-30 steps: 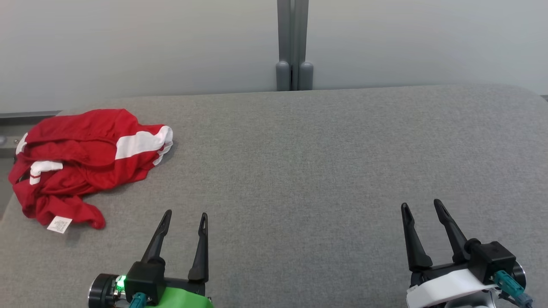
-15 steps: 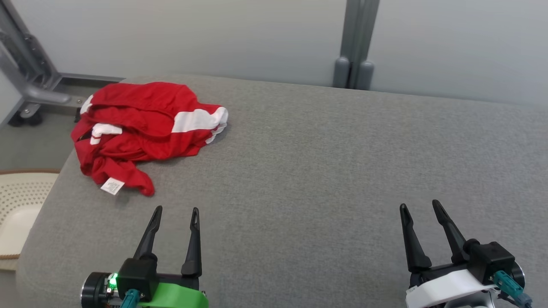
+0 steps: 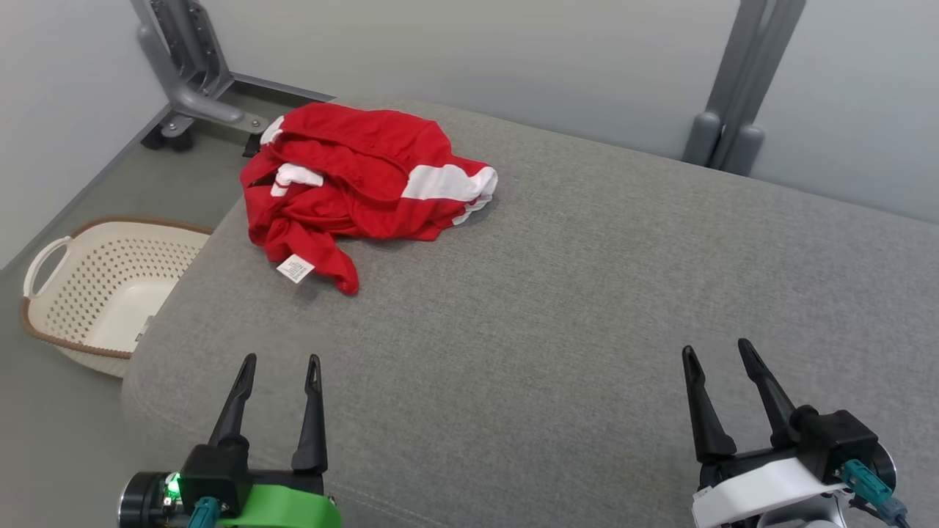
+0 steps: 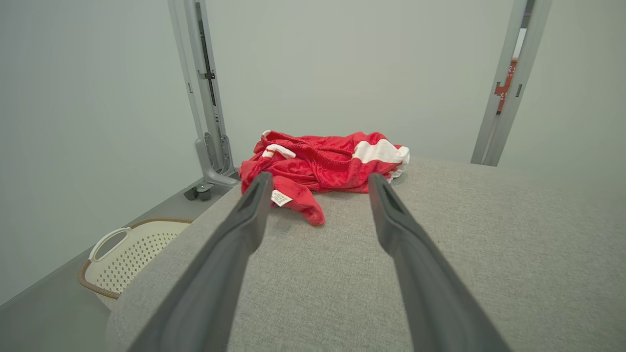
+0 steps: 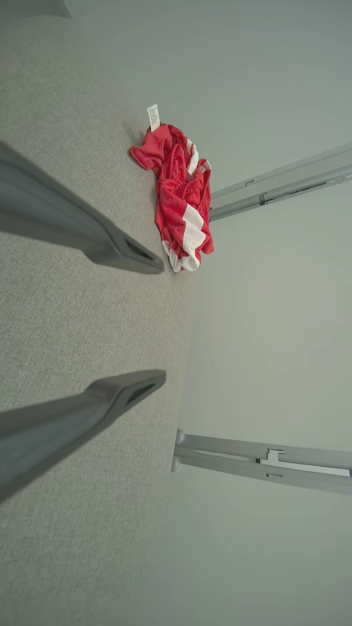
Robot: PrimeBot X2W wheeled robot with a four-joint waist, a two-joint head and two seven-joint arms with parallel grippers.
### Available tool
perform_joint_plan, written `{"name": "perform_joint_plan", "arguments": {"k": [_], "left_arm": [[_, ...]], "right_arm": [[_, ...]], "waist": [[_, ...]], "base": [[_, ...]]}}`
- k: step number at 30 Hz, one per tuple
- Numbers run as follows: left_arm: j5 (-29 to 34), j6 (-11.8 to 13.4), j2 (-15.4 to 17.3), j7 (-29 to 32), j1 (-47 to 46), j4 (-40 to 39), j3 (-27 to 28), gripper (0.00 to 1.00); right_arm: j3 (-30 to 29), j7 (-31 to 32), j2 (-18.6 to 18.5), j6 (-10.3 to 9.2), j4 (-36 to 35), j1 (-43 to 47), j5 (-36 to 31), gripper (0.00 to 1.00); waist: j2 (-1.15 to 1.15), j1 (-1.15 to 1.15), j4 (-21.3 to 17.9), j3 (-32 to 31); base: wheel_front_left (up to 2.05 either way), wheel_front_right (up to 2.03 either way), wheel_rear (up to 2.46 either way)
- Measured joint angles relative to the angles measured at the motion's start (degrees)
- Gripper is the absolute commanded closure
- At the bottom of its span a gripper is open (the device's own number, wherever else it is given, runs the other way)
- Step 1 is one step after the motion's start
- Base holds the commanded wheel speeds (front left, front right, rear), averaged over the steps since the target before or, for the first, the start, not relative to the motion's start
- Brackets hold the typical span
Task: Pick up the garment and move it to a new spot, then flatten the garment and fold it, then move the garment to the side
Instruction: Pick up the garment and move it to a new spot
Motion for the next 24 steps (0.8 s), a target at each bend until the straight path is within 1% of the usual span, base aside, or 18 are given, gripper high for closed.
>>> {"name": "perform_joint_plan", "arguments": {"k": [4,9,17,19,21,24], "left_arm": [[0.0,-0.02,0.0,0.0,0.41,-0.18,1.1,0.0],[0.16,-0.26,0.01,0.0,0.46,-0.3,1.98,0.0],[0.19,-0.67,0.01,0.0,0.52,-1.07,3.72,0.0],[0.42,-1.96,0.07,0.0,-0.81,-1.4,4.39,0.0],[0.82,-3.39,0.57,0.0,-4.01,-1.94,4.78,0.0],[0.82,-5.17,2.45,0.0,-10.71,-2.56,5.52,0.0]], "right_arm": [[0.12,0.0,0.0,0.0,0.09,0.03,0.0,0.0],[0.14,0.0,0.0,0.01,0.05,0.42,0.18,0.0],[0.76,0.0,0.01,0.01,0.0,0.44,-0.22,0.0],[0.8,0.0,0.02,0.0,-0.1,-0.34,-1.15,0.0],[0.79,0.0,0.02,0.01,-0.13,-1.26,-2.38,0.0],[0.53,0.0,0.02,0.01,-0.16,-2.54,-4.23,0.0]], "waist": [[0.0,0.0,1.61,-0.19],[0.0,0.0,2.69,-0.51],[0.0,0.0,2.32,0.65],[0.0,0.0,1.92,1.58],[0.0,0.0,1.54,2.8],[0.0,0.0,0.87,5.13]], "base": [[0.0,0.0,0.0],[0.0,0.0,0.0],[0.0,0.0,0.0],[0.0,0.0,0.0],[0.0,0.0,0.0],[0.0,0.0,0.0]]}}
